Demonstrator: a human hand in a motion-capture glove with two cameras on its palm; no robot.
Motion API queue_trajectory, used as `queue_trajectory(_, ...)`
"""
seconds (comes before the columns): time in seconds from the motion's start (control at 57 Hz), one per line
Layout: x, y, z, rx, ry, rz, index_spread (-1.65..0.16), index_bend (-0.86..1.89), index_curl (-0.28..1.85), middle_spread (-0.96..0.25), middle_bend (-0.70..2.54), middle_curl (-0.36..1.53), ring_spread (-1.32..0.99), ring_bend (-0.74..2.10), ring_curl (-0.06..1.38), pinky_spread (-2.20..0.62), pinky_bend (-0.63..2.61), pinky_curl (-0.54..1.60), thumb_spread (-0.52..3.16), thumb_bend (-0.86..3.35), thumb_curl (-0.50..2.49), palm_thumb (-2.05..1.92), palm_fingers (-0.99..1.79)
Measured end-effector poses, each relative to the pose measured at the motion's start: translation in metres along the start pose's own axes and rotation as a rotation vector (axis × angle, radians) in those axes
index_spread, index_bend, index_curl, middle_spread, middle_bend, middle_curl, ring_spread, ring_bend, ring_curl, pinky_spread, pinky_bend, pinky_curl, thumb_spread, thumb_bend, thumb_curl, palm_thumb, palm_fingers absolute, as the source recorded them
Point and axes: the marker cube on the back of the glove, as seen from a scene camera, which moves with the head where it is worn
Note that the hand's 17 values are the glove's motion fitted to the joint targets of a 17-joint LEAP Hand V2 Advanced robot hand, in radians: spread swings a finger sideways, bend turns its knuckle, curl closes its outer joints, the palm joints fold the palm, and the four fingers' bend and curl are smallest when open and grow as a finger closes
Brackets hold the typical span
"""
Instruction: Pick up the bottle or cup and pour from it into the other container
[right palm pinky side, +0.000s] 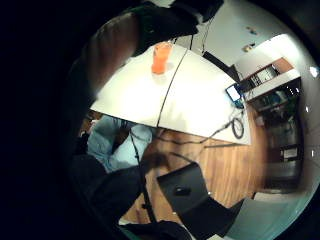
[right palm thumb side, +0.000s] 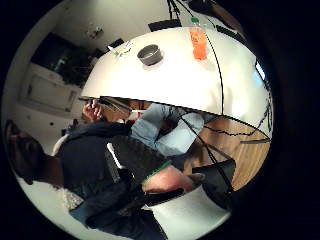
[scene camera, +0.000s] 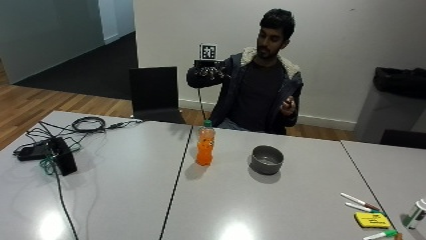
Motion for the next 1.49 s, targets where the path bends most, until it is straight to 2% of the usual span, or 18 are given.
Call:
queue_trajectory(0.053,0.003,-0.018,0.002,0.048,0.008,-0.072,-0.44,0.12,0.29,-0.08,0.31,0.29,0.14,0.19,0.15,0.39,0.24,0.29,0.86,-0.03,0.28,0.14,0.34)
queue_trajectory(0.105,0.001,-0.039,0.004,0.084,0.009,0.012,-0.44,0.12,0.28,-0.07,0.31,0.3,0.15,0.18,0.15,0.39,0.26,0.3,0.86,-0.03,0.28,0.14,0.32)
queue_trajectory(0.281,0.013,-0.073,0.015,-0.014,-0.024,0.002,-0.42,0.12,0.26,0.0,0.27,0.3,0.16,0.17,0.15,0.39,0.37,0.34,0.83,-0.04,0.3,0.13,0.17)
queue_trajectory(0.333,0.015,-0.089,0.024,0.028,-0.048,0.021,-0.41,0.13,0.26,0.02,0.27,0.31,0.16,0.17,0.15,0.39,0.38,0.35,0.82,-0.04,0.31,0.13,0.14)
queue_trajectory(0.386,0.023,-0.118,0.038,0.109,-0.073,-0.077,-0.4,0.14,0.26,0.03,0.26,0.31,0.17,0.17,0.15,0.39,0.4,0.35,0.81,-0.04,0.31,0.13,0.12)
queue_trajectory(0.439,0.03,-0.123,0.05,0.044,-0.103,-0.115,-0.4,0.14,0.26,0.06,0.23,0.3,0.18,0.17,0.15,0.39,0.43,0.36,0.8,-0.03,0.31,0.13,0.08)
queue_trajectory(0.491,0.036,-0.128,0.064,-0.02,-0.142,-0.058,-0.39,0.14,0.26,0.07,0.23,0.3,0.18,0.17,0.15,0.39,0.44,0.36,0.8,-0.03,0.32,0.14,0.06)
queue_trajectory(0.597,0.046,-0.168,0.101,0.117,-0.264,0.054,-0.38,0.13,0.25,0.12,0.22,0.31,0.19,0.17,0.15,0.39,0.48,0.37,0.79,-0.03,0.33,0.15,0.0)
queue_trajectory(0.72,0.058,-0.2,0.136,0.087,-0.46,0.227,-0.36,0.1,0.23,0.17,0.24,0.32,0.21,0.17,0.14,0.39,0.52,0.37,0.78,-0.03,0.34,0.18,-0.06)
queue_trajectory(0.878,0.07,-0.232,0.172,0.104,-0.773,0.278,-0.34,0.1,0.2,0.19,0.24,0.32,0.22,0.18,0.15,0.39,0.54,0.37,0.78,-0.03,0.35,0.23,-0.07)
queue_trajectory(1.141,0.068,-0.273,0.216,0.107,-1.051,0.295,-0.33,0.1,0.17,0.19,0.25,0.33,0.22,0.2,0.18,0.39,0.56,0.37,0.77,-0.04,0.35,0.27,-0.05)
queue_trajectory(1.264,0.06,-0.289,0.233,0.198,-1.189,0.261,-0.33,0.12,0.17,0.18,0.26,0.34,0.22,0.22,0.19,0.39,0.57,0.36,0.76,-0.03,0.36,0.3,0.0)
queue_trajectory(1.492,0.041,-0.305,0.261,0.227,-1.291,0.199,-0.31,0.08,0.16,0.05,0.42,0.37,0.17,0.41,0.26,0.37,0.53,0.34,0.75,-0.02,0.37,0.42,0.38)
